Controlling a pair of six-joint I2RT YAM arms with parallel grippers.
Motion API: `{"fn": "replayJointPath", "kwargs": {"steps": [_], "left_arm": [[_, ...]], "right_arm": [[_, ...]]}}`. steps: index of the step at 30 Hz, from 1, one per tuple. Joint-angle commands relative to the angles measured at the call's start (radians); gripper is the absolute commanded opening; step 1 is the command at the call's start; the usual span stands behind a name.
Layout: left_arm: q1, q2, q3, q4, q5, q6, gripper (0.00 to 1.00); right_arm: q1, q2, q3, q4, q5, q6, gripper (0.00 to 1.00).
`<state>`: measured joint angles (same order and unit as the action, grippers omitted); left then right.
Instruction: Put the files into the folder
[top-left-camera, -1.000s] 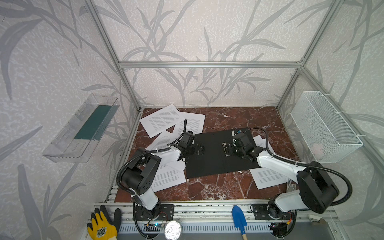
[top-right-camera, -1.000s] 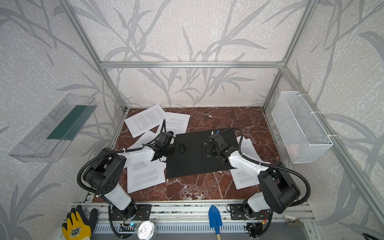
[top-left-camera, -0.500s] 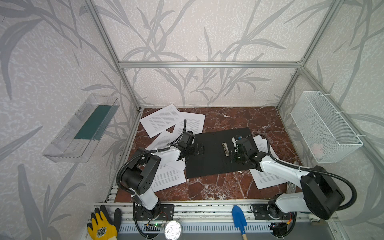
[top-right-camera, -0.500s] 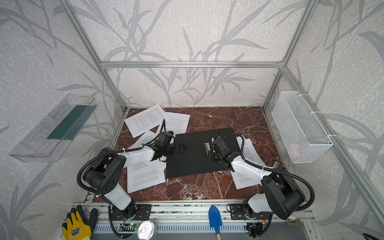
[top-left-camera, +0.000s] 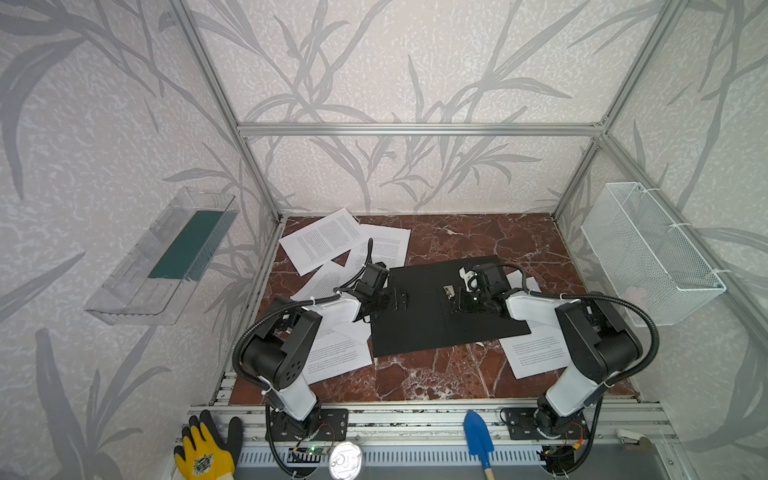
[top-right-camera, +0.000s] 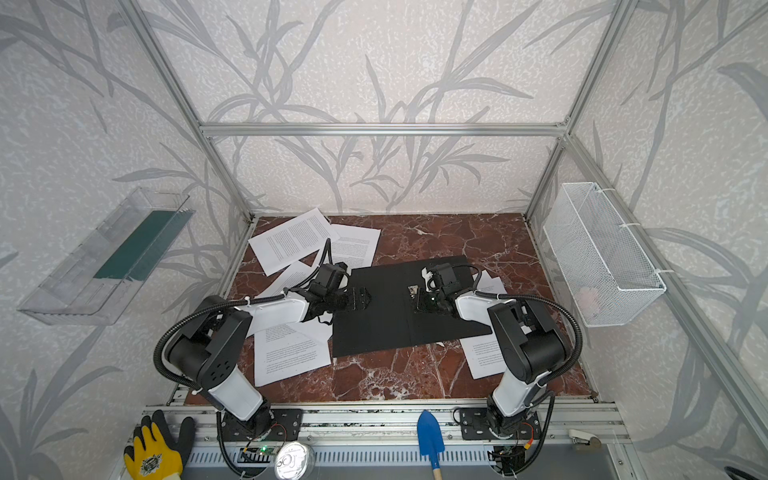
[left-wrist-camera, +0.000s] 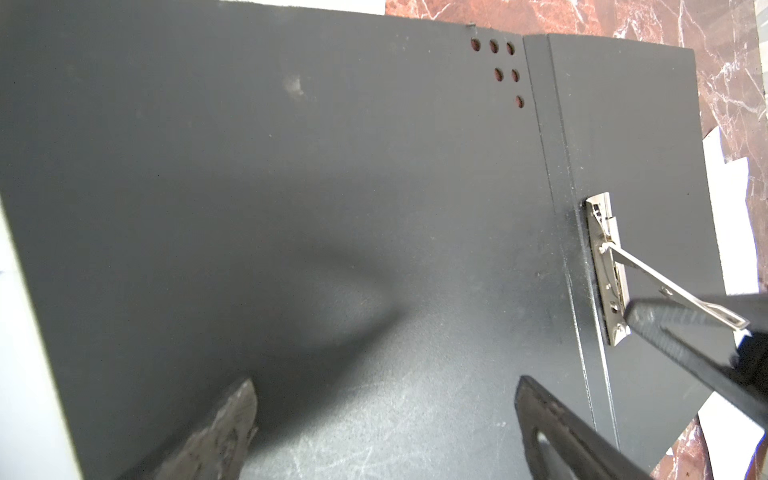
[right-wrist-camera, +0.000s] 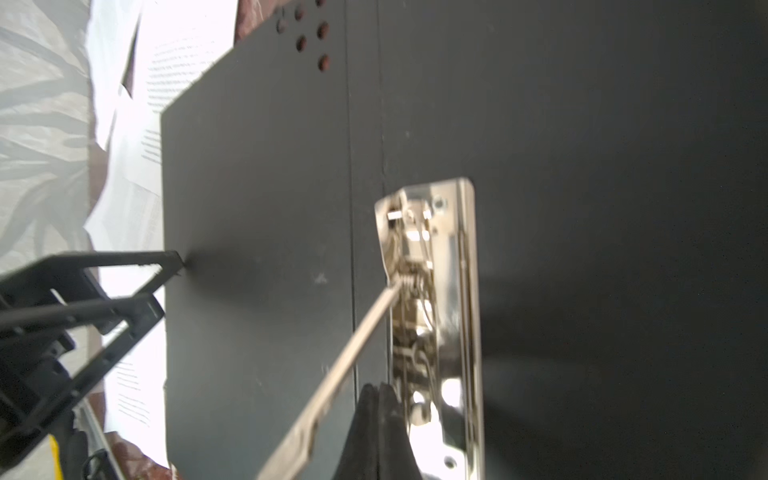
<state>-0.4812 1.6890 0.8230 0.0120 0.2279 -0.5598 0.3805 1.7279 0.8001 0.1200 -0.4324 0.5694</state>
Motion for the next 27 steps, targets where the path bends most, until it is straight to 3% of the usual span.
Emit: {"fn": "replayJointPath", "kwargs": {"steps": [1, 16, 21, 24, 27], "left_arm": [[0.008, 0.084, -0.077, -0.251, 0.000, -0.016, 0.99], [0.007, 0.054, -0.079, -0.244, 0.035, -0.009, 0.99], [0.006, 0.025, -0.064, -0.236, 0.071, -0.013, 0.99], [0.006, -0.008, -0.048, -0.233, 0.108, -0.024, 0.99], [0.006, -0.072, -0.044, -0.221, 0.150, -0.049, 0.99]], "right_arm": [[-0.034, 0.050, 0.048, 0.066, -0.117, 0.022, 0.01], [-0.095, 0.282, 0.333, -0.042, -0.227, 0.021, 0.00], [-0.098, 0.281, 0.408, -0.089, -0.259, 0.016, 0.01], [-0.088, 0.227, 0.415, -0.093, -0.276, 0.014, 0.06], [-0.072, 0.158, 0.404, -0.105, -0.274, 0.006, 0.18]]}}
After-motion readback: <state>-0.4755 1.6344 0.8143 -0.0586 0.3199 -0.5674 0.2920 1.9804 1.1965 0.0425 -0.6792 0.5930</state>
